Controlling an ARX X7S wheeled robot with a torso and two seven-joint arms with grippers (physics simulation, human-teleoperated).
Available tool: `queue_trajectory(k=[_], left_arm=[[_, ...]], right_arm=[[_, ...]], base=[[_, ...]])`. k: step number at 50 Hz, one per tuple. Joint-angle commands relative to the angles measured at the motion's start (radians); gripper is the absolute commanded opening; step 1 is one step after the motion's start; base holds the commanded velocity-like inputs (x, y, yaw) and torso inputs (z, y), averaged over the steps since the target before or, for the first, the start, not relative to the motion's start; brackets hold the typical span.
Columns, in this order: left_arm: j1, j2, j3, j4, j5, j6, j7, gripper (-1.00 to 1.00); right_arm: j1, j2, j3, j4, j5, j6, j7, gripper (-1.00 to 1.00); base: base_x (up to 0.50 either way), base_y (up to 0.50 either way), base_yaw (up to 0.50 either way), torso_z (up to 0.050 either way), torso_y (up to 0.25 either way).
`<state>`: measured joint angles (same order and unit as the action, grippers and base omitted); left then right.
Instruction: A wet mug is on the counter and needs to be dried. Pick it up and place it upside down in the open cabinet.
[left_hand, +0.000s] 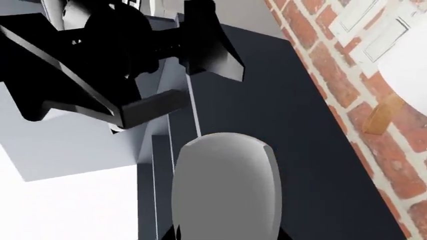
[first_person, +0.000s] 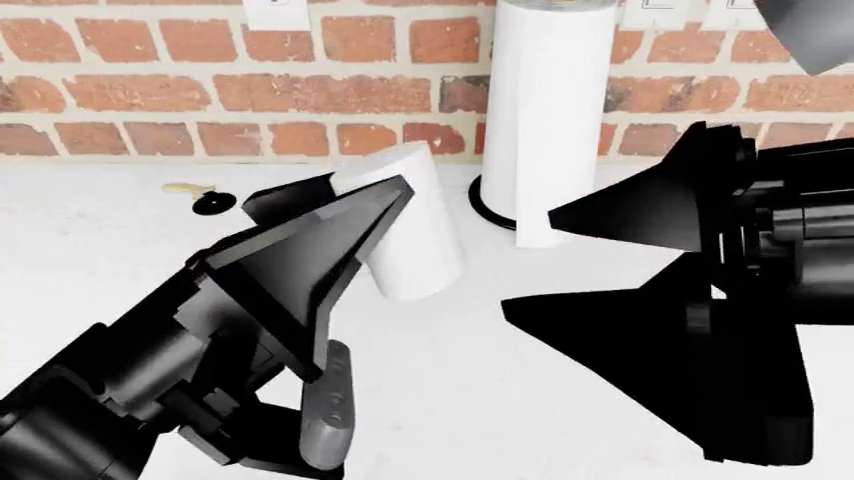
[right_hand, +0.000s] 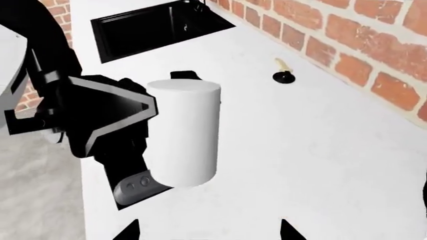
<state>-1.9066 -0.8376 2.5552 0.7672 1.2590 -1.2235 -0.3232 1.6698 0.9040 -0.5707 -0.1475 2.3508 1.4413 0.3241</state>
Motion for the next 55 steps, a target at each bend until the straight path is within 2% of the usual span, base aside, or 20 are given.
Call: queue_trajectory(k=[1,20,42,43,55], left_arm=[[0.013,0.005,0.003,-0.001,0.094,-0.012,0.017,-1.0],[0.024,0.017,-0.017,0.024,0.183,-0.003,0.078,-1.0],[0.061,0.05,-0.057,0.026,0.218,-0.004,0.11,-1.0],[0.067,0.054,-0.059,0.025,0.221,-0.006,0.111,-1.0],[0.115,0.058,-0.068,-0.009,0.226,-0.012,0.096,-1.0]], right_arm=[[0.016,-0.064,0.0,0.021,-0.028,0.033,-0.057,1.0],[-0.027,-0.149,0.04,-0.017,-0.112,0.013,-0.119,1.0],[-0.134,-0.208,0.078,-0.05,-0.229,-0.012,-0.198,1.0],[-0.14,-0.215,0.082,-0.053,-0.237,-0.016,-0.202,-1.0],[-0.16,-0.225,0.122,-0.078,-0.252,-0.07,-0.218,-1.0]], base=[[0.0,0.0,0.0,0.0,0.0],[0.0,0.0,0.0,0.0,0.001],[0.0,0.0,0.0,0.0,0.0],[0.0,0.0,0.0,0.0,0.0],[0.0,0.0,0.0,0.0,0.001]])
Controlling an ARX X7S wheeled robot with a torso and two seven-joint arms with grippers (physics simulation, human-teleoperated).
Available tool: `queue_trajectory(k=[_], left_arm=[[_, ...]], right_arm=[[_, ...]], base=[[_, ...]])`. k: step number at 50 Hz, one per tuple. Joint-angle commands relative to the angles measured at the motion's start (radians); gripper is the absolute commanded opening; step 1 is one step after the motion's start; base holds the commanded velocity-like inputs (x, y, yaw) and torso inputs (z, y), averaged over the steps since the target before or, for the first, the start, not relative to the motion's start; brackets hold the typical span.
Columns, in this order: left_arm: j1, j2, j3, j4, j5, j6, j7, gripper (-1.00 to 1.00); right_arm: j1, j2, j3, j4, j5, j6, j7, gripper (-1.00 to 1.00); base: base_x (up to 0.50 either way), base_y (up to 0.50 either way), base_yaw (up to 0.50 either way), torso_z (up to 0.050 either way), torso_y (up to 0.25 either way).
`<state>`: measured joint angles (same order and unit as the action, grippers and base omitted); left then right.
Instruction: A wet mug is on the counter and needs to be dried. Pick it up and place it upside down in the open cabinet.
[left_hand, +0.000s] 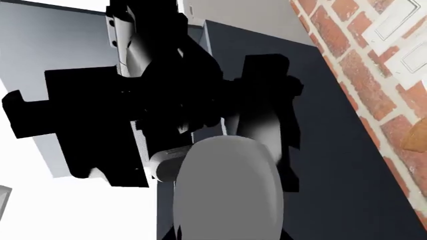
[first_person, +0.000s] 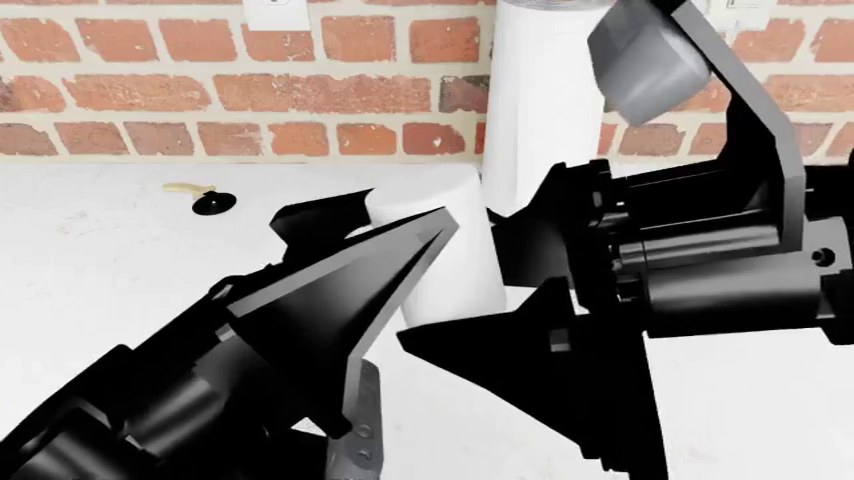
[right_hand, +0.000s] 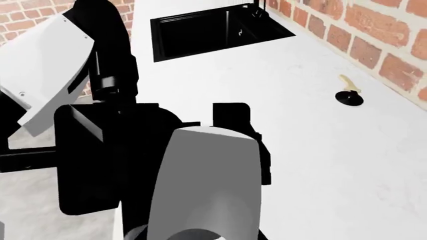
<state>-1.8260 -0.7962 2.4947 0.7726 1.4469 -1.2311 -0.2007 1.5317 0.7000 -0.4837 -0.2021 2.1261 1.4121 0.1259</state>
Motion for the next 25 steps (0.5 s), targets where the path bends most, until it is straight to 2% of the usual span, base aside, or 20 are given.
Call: queue_trajectory(k=[1,9,10,25], left_arm=[[0.035,0.015,-0.008,-0.018,0.035,-0.003,-0.028,-1.0],[0.053,0.007,-0.025,-0.044,0.011,-0.017,-0.018,-1.0],[0.054,0.006,-0.027,-0.048,0.008,-0.017,-0.02,1.0],[0.054,-0.05,-0.065,-0.029,-0.1,-0.021,-0.063,1.0]], right_arm=[[-0.024,-0.019,0.038,-0.027,-0.03,-0.044,-0.019,-1.0],[-0.012,0.024,0.06,-0.061,-0.026,-0.051,-0.008,-1.0],[-0.009,0.034,0.061,-0.065,-0.016,-0.052,-0.004,-1.0],[0.005,0.199,0.048,-0.119,0.103,-0.064,0.066,-1.0]], base=[[0.0,0.0,0.0,0.0,0.0],[0.0,0.0,0.0,0.0,0.0],[0.0,0.0,0.0,0.0,0.0],[0.0,0.0,0.0,0.0,0.0]])
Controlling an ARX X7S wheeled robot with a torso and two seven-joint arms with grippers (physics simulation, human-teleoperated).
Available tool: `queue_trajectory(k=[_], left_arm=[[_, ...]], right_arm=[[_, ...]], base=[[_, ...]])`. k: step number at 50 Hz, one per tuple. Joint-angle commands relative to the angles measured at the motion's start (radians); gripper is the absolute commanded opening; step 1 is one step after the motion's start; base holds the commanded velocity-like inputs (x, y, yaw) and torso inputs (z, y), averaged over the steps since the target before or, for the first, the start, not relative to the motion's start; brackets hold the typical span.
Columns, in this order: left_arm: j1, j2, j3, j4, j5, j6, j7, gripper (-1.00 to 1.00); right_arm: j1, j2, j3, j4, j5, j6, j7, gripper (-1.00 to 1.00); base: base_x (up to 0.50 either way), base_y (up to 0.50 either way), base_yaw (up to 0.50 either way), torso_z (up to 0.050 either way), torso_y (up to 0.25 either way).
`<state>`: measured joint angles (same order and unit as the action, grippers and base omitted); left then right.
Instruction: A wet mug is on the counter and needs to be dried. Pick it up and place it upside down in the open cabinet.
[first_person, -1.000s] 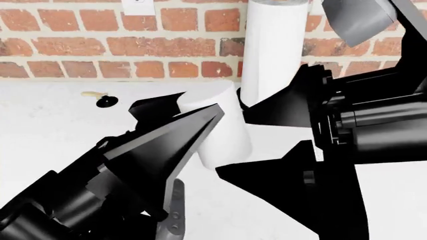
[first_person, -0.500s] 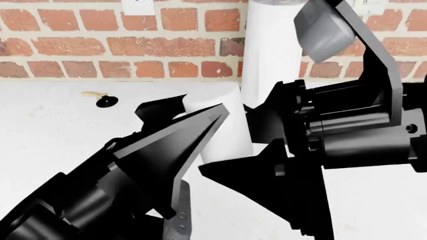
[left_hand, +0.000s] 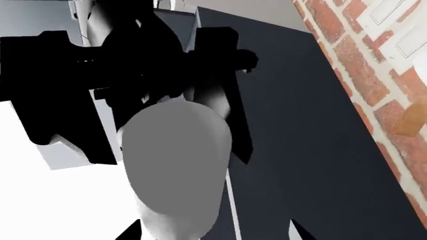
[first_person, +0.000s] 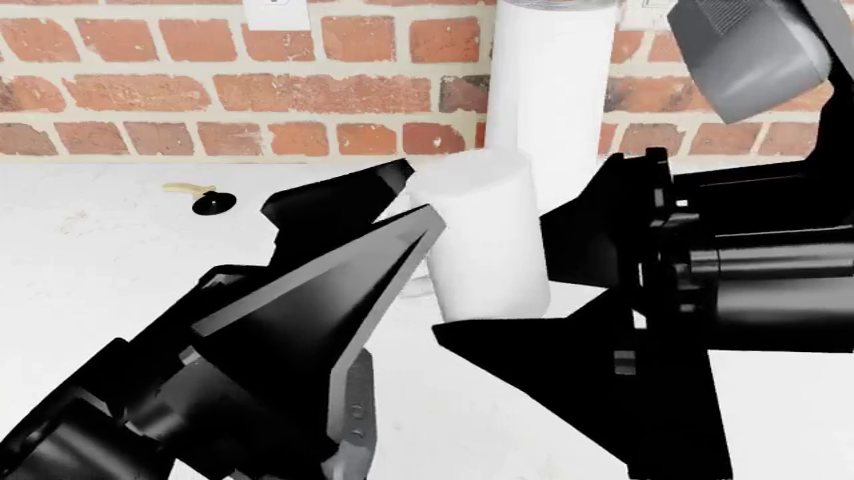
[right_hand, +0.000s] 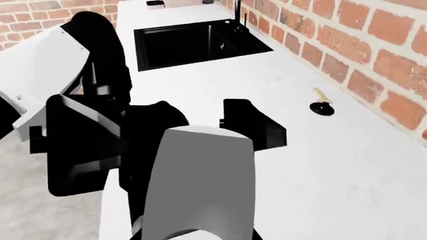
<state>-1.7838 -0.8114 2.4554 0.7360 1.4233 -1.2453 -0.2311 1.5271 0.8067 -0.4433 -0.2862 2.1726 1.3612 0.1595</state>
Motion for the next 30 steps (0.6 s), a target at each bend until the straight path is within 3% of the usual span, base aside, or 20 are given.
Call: queue_trajectory(k=[1,9,22,30], left_arm=[[0.013,-0.042,-0.032,0.009,-0.089,-0.011,-0.037,1.0],[0.055,-0.09,-0.119,0.008,-0.27,-0.042,-0.095,1.0],[0.141,-0.057,-0.325,-0.074,-0.494,-0.126,-0.121,1.0],[0.202,-0.043,-0.387,-0.109,-0.554,-0.136,-0.139,1.0]], right_arm=[[0.01,0.1,0.006,-0.039,0.061,-0.015,0.038,-1.0],[0.027,0.15,0.025,-0.082,0.055,-0.085,0.13,-1.0],[0.012,0.228,0.076,-0.248,0.121,-0.252,0.297,-1.0],[0.015,0.258,0.09,-0.323,0.169,-0.307,0.355,-1.0]], base=[[0.0,0.0,0.0,0.0,0.0],[0.0,0.0,0.0,0.0,0.0],[0.0,0.0,0.0,0.001,0.001],[0.0,0.0,0.0,0.0,0.0]])
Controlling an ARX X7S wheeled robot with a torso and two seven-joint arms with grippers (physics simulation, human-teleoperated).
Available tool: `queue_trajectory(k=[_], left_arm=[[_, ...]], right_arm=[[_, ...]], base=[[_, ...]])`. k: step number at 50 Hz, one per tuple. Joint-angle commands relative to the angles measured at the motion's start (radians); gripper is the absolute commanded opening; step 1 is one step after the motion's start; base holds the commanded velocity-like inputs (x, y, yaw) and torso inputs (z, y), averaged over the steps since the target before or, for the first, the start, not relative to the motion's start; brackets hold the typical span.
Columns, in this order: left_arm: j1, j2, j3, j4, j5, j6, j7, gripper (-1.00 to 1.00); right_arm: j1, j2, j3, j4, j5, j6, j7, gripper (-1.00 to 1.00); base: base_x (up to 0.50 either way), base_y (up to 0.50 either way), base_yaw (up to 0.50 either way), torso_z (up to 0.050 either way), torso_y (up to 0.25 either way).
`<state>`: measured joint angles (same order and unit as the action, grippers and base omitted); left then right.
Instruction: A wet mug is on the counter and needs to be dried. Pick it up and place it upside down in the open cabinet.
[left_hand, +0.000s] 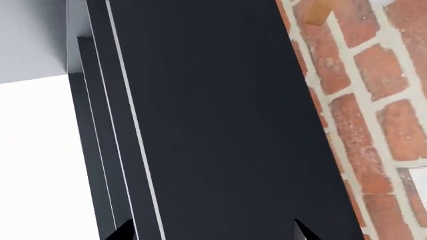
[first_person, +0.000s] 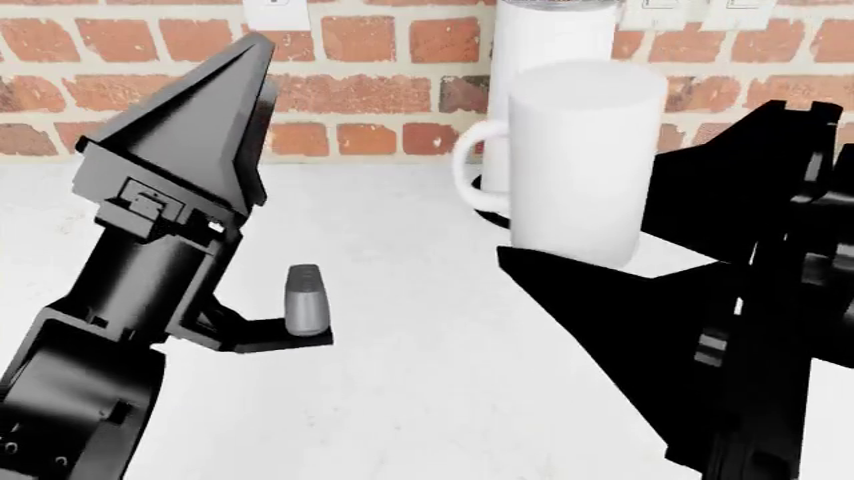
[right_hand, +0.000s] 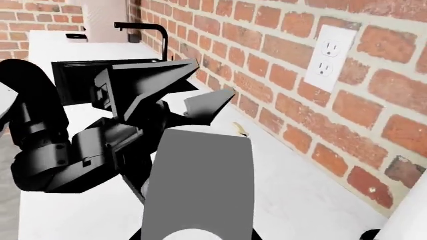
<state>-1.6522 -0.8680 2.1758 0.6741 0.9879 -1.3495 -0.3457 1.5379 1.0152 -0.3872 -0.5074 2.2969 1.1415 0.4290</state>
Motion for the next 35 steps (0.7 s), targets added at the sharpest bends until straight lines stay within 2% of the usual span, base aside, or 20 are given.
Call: queue_trajectory(k=[1,22,35], left_arm=[[0.077,0.014,-0.112,-0.049,-0.122,-0.032,-0.027,1.0],[0.157,0.019,-0.171,-0.065,-0.152,-0.015,-0.067,1.0],[0.183,0.026,-0.181,-0.062,-0.146,-0.006,-0.076,1.0]], right_arm=[[0.007,0.051,0.034,-0.11,0.05,-0.094,0.093,-1.0],[0.15,0.043,0.012,-0.165,0.107,-0.198,0.27,-1.0],[0.337,-0.063,-0.102,-0.024,0.055,-0.2,0.435,-1.0]], base=[[0.0,0.0,0.0,0.0,0.0],[0.0,0.0,0.0,0.0,0.0],[0.0,0.0,0.0,0.0,0.0]])
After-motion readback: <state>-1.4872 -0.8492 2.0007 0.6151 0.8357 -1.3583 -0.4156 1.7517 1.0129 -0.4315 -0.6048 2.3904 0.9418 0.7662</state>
